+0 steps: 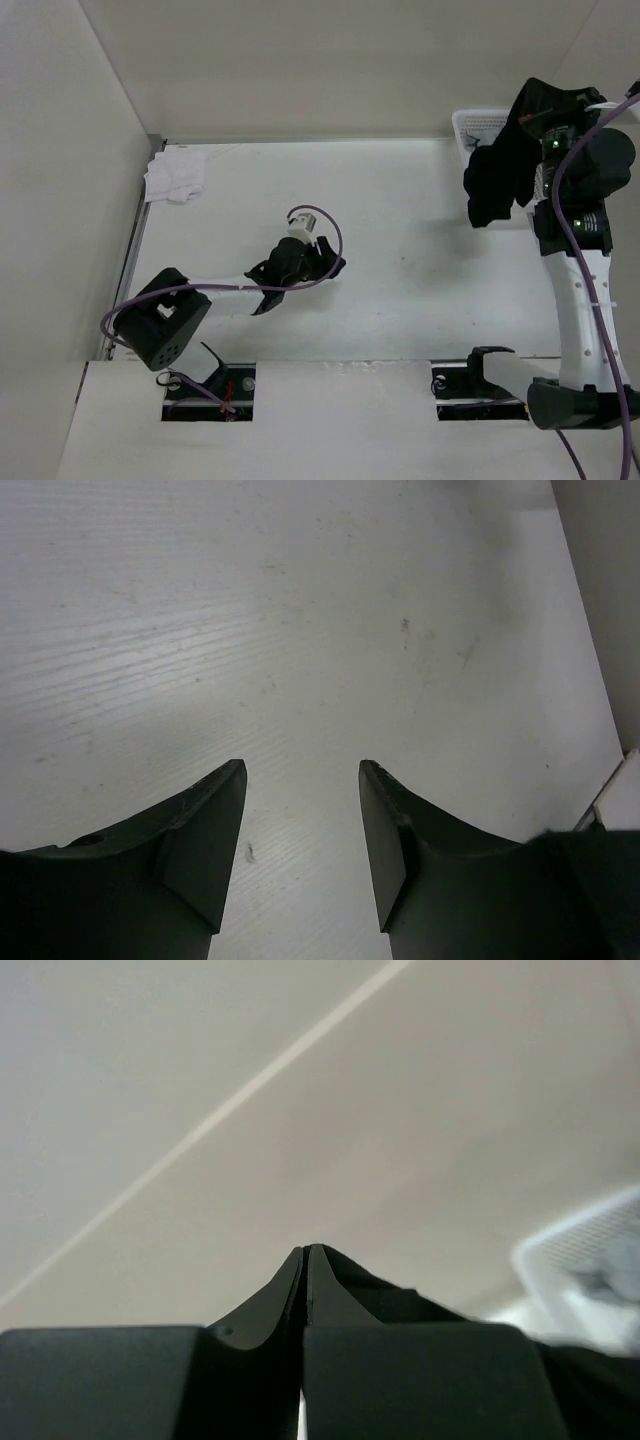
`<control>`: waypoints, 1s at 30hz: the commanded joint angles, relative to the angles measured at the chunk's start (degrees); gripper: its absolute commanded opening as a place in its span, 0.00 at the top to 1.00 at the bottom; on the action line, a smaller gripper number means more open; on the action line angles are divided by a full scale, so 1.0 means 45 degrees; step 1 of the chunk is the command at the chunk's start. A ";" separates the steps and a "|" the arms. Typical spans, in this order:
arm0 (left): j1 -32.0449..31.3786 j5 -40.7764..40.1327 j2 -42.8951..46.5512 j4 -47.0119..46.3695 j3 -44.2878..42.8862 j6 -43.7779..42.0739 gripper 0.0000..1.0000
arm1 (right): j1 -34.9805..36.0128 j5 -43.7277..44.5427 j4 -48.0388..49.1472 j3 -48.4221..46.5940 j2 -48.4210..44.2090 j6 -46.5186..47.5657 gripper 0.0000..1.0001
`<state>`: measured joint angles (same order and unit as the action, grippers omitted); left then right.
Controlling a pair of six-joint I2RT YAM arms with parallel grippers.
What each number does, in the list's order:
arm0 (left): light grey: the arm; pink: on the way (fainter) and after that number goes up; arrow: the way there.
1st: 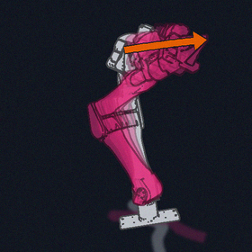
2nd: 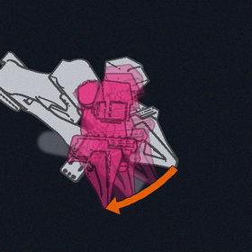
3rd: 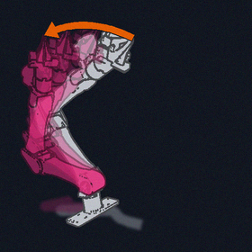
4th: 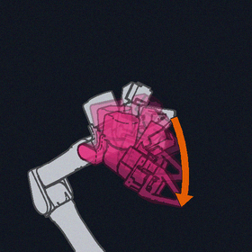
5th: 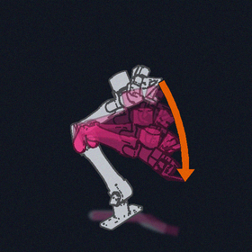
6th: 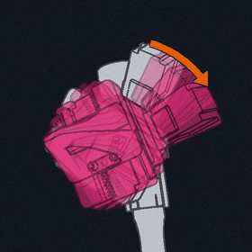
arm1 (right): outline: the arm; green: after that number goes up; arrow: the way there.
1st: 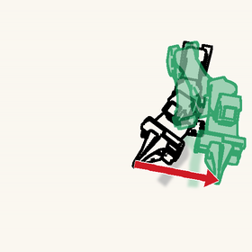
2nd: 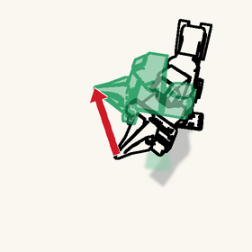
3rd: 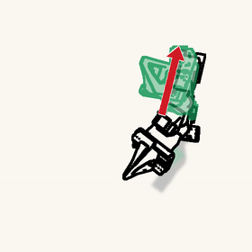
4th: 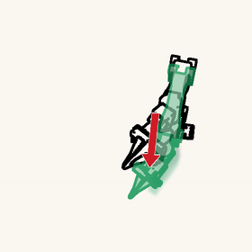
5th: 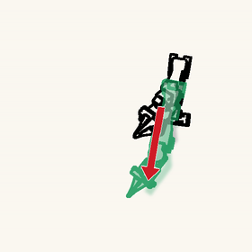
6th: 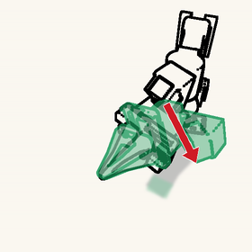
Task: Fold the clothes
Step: Grab the tank top from the pile, then move the tank top to the center of the board
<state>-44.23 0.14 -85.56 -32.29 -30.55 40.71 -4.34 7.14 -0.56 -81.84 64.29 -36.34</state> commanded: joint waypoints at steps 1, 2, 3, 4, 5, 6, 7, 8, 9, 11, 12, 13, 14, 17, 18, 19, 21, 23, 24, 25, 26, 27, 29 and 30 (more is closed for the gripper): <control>0.0988 -0.0597 0.0866 -0.0851 0.0556 0.0523 0.53 | 0.2081 -0.0863 0.1392 -0.0912 -0.0691 -0.0051 1.00; 0.1436 -0.0772 0.1371 -0.0812 0.0809 0.0717 0.53 | 0.3170 -0.0921 0.1741 -0.1282 -0.1022 0.0279 1.00; 0.1711 -0.0890 0.1705 -0.0793 0.1005 0.0835 0.53 | 0.3993 -0.0941 0.1938 -0.1479 -0.1180 0.0475 1.00; 0.2023 -0.1007 0.2134 -0.0792 0.1219 0.0972 0.53 | 0.4813 -0.0980 0.1998 -0.1751 -0.1298 0.0690 1.00; 0.2548 -0.1163 0.2892 -0.0696 0.1550 0.1186 0.52 | 0.5807 -0.1116 0.2154 -0.1947 -0.1357 0.1021 1.00; 0.2824 -0.1222 0.3306 -0.0579 0.1669 0.1285 0.52 | 0.6649 -0.1214 0.2232 -0.2085 -0.1319 0.1237 1.00; 0.3117 -0.1262 0.3755 -0.0404 0.1787 0.1402 0.52 | 0.7295 -0.1253 0.2291 -0.2144 -0.1222 0.1452 1.00; 0.3429 -0.1262 0.4281 -0.0092 0.1865 0.1461 0.51 | 0.7843 -0.1157 0.2330 -0.2087 -0.1027 0.1628 1.00; 0.3645 -0.1281 0.4654 0.0104 0.1943 0.1461 0.51 | 0.8351 -0.1098 0.2331 -0.1641 -0.0639 0.1591 1.00; 0.3919 -0.1282 0.5124 0.0436 0.2080 0.1423 0.50 | 0.8415 -0.1059 0.2563 -0.0667 0.0005 0.1184 0.99; 0.4037 -0.1282 0.5300 0.0573 0.2119 0.1422 0.50 | 0.8396 -0.1059 0.2623 -0.0467 0.0145 0.1103 0.99; 0.4192 -0.1282 0.5534 0.0787 0.2178 0.1384 0.50 | 0.8125 -0.1039 0.2991 0.0328 0.0881 0.0619 0.99; 0.4407 -0.1282 0.5827 0.1099 0.2294 0.1306 0.48 | 0.7716 -0.1213 0.3517 0.0897 0.2281 -0.0063 0.98; 0.5030 -0.1398 0.6122 0.1743 0.2510 0.1208 0.46 | 0.7012 -0.1331 0.3427 0.0361 0.5284 -0.1138 0.89; 0.5227 -0.1379 0.6161 0.1998 0.2510 0.1246 0.46 | 0.6738 -0.1235 0.3231 -0.0147 0.6424 -0.1124 0.84; 0.5364 -0.1379 0.6200 0.2194 0.2510 0.1247 0.46 | 0.6445 -0.1215 0.2920 -0.0539 0.7247 -0.1298 0.75; 0.5736 -0.1554 0.6454 0.2858 0.2685 0.1247 0.46 | 0.6112 -0.1041 0.2605 -0.0719 0.7976 -0.1495 0.62; 0.5873 -0.2001 0.6629 0.3132 0.2977 0.1305 0.46 | 0.6091 -0.0728 0.2740 -0.0253 0.7901 -0.1476 0.59; 0.5951 -0.2275 0.6727 0.3288 0.3076 0.1325 0.47 | 0.6149 -0.0591 0.2915 0.0098 0.7765 -0.1360 0.56; 0.6126 -0.2664 0.6863 0.3599 0.3135 0.1247 0.47 | 0.6149 -0.0532 0.3013 0.0449 0.7648 -0.1069 0.53; 0.6205 -0.2804 0.6942 0.3776 0.3135 0.1208 0.47 | 0.6227 -0.0492 0.2937 0.0743 0.7569 -0.0660 0.51; 0.6360 -0.3095 0.7097 0.4242 0.3077 0.1130 0.47 | 0.6537 -0.0473 0.2782 0.1191 0.7510 -0.0269 0.52; 0.6440 -0.3487 0.7139 0.4636 0.3057 0.1013 0.48 | 0.7181 -0.0356 0.2236 0.2806 0.7238 0.0047 0.79; 0.6421 -0.3527 0.7080 0.4734 0.3038 0.0993 0.48 | 0.7358 -0.0317 0.2214 0.3319 0.7159 0.0009 0.90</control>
<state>-15.97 -11.55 -55.00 -13.85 -16.84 46.24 23.77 4.36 6.61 -73.80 103.55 -38.89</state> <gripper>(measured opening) 0.528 0.223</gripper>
